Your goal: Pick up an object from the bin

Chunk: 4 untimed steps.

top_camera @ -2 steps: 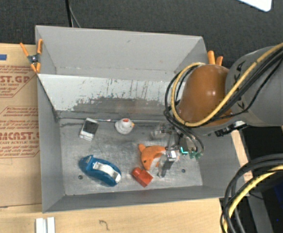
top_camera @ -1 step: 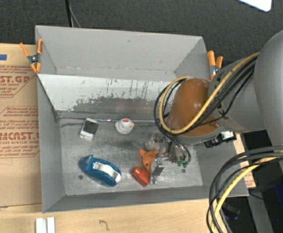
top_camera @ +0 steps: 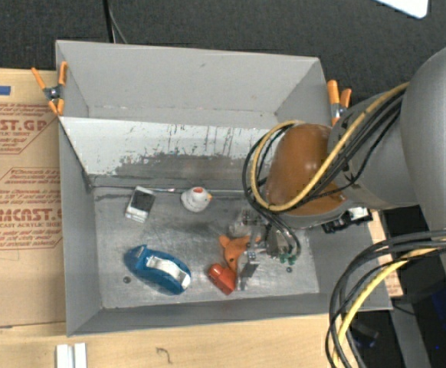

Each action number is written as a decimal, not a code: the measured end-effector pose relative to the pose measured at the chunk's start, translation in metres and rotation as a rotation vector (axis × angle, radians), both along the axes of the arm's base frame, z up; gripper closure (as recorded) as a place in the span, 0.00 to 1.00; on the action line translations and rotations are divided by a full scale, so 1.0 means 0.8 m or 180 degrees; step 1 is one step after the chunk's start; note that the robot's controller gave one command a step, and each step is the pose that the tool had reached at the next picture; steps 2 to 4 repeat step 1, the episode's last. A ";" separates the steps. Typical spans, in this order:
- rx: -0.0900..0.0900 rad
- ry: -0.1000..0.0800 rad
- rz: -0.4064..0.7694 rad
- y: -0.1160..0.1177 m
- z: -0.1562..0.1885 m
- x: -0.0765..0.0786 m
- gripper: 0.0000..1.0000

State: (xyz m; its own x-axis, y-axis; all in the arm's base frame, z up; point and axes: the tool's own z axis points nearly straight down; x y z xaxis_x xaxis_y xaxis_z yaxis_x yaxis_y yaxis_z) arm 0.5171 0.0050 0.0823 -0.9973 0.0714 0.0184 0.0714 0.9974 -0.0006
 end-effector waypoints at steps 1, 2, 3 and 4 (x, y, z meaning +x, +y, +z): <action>-0.0001 -0.0054 0.0178 -0.008 0.236 -0.001 1.00; -0.0001 -0.0054 0.0178 -0.008 0.236 -0.001 1.00; -0.0001 -0.0054 0.0178 -0.008 0.236 -0.001 1.00; -0.0001 -0.0054 0.0178 -0.008 0.236 -0.001 1.00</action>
Offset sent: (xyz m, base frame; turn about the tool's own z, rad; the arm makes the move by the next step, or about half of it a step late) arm 0.0000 0.0000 0.0000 0.0000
